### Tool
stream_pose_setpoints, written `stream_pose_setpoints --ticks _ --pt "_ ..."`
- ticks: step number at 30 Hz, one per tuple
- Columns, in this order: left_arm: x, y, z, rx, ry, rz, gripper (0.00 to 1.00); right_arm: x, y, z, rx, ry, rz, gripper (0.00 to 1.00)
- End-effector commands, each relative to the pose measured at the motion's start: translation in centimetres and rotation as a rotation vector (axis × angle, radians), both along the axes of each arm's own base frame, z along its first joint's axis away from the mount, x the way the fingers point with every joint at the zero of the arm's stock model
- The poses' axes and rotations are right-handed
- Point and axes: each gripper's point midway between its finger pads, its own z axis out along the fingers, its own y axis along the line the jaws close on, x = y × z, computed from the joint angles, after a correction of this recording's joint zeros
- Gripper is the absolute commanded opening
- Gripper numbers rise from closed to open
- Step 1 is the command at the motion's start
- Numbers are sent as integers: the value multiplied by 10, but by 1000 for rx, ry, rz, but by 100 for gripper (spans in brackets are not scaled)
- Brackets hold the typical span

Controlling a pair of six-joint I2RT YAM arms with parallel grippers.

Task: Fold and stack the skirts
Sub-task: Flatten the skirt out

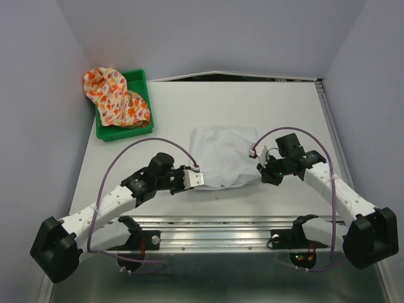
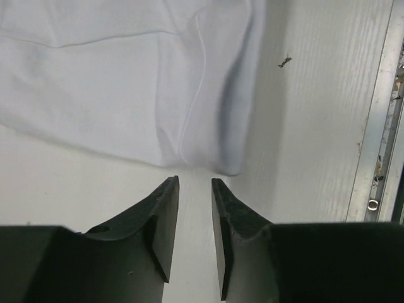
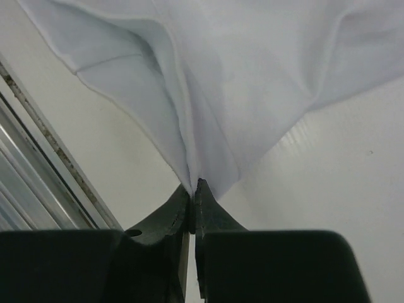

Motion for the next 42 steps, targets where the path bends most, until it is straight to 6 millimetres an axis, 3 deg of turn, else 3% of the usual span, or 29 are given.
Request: stream_pose_setpoints --ticks 1,6,13,17,21,29,32,33,36,38,42 --pt "-5 -11 11 -31 11 -39 43 -20 9 5 26 -15 89 9" --pt "-20 -18 10 14 47 -107 62 -29 10 -3 10 3 120 13" --pt "-33 -38 5 54 49 -195 63 -33 8 -15 -39 14 166 19" --pt "-45 -49 -8 106 14 -278 59 -32 4 -20 -73 5 166 20" --pt "-56 -52 -35 228 -10 -377 50 -32 0 -22 -95 -2 176 20" --pt "-49 -54 -63 329 -14 -392 39 -35 -5 -24 -125 -14 187 20" --pt "-50 -54 -70 351 3 -395 28 -37 -7 -25 -134 -14 188 20" --pt "-51 -53 -72 359 12 -397 16 -35 -8 -25 -140 -20 191 20" --pt "-49 -53 -61 341 -12 -382 0 -33 -12 -24 -158 -43 187 20" --pt "-45 -51 -51 312 -41 -344 0 -30 -14 -23 -170 -62 180 19" --pt "-26 -46 -3 163 -122 -202 0 -26 -19 -22 -195 -85 156 14"
